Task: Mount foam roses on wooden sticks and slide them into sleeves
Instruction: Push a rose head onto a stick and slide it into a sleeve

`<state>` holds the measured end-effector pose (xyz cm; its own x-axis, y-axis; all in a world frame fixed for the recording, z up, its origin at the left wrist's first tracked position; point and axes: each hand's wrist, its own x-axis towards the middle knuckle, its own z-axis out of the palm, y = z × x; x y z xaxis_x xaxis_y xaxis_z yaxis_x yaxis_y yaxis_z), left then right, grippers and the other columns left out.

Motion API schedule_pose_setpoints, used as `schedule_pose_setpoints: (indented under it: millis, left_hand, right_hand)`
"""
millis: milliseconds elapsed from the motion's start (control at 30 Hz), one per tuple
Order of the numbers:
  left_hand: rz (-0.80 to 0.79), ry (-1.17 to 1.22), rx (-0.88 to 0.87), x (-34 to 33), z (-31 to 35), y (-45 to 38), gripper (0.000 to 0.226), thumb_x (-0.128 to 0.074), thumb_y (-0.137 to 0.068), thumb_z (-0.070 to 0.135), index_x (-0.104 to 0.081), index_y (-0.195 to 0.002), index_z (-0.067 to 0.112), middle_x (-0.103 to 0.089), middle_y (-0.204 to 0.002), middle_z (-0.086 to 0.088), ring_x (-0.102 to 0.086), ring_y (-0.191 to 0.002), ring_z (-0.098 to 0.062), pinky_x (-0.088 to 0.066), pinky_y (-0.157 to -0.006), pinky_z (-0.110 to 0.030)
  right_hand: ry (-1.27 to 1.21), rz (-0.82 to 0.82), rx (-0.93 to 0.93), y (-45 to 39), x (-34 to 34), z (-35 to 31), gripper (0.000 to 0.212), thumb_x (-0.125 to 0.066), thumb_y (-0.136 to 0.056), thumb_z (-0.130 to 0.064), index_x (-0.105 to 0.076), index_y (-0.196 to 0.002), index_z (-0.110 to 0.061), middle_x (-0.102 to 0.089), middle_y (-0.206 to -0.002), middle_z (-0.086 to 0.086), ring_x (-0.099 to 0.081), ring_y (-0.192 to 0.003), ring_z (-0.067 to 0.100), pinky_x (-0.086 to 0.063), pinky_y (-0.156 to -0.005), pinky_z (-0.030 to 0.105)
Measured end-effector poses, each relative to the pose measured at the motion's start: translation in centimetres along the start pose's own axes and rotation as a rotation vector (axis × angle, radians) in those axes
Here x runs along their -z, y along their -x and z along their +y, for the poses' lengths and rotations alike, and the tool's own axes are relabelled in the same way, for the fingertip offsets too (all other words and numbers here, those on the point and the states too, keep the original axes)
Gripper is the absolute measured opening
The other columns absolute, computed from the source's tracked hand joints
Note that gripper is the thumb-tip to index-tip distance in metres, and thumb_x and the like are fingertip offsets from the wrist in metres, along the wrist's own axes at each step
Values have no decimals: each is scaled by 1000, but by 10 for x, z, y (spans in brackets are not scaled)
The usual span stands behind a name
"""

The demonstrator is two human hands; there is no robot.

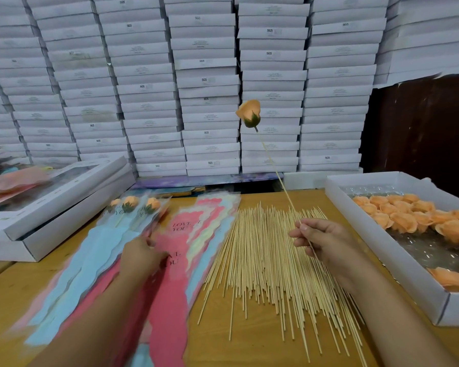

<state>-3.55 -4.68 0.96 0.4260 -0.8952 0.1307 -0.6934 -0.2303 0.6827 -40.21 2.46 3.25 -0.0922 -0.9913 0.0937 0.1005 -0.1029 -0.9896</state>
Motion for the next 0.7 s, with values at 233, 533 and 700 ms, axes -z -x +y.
schedule_pose_setpoints:
  millis: [233, 533, 700]
  left_hand:
    - [-184, 506, -29, 2, 46, 22, 6, -59, -96, 4, -65, -94, 3, -69, -73, -11, -65, -57, -17, -56, -53, -33]
    - [-609, 850, -30, -6, 105, 89, 24, -60, -98, 6, -64, -76, 15, -58, -65, -2, -49, -51, -9, -41, -49, -20]
    - [-669, 816, -20, -23, 108, 117, 19, -59, -98, 3, -66, -81, 11, -65, -69, -10, -59, -53, -17, -48, -50, -24]
  right_hand:
    - [-80, -189, -96, 2, -4, -1, 21, -59, -96, -13, -60, -115, -7, -76, -105, 12, -75, -90, 22, -56, -64, 22]
    - [-310, -350, -213, 4, -10, 4, 49, -74, -79, -13, -54, -124, -7, -71, -121, 14, -73, -99, 27, -59, -69, 26]
    - [-201, -319, -151, 5, -12, 1, 23, -74, -77, -15, -79, -100, -11, -75, -97, 10, -72, -84, 17, -58, -67, 22]
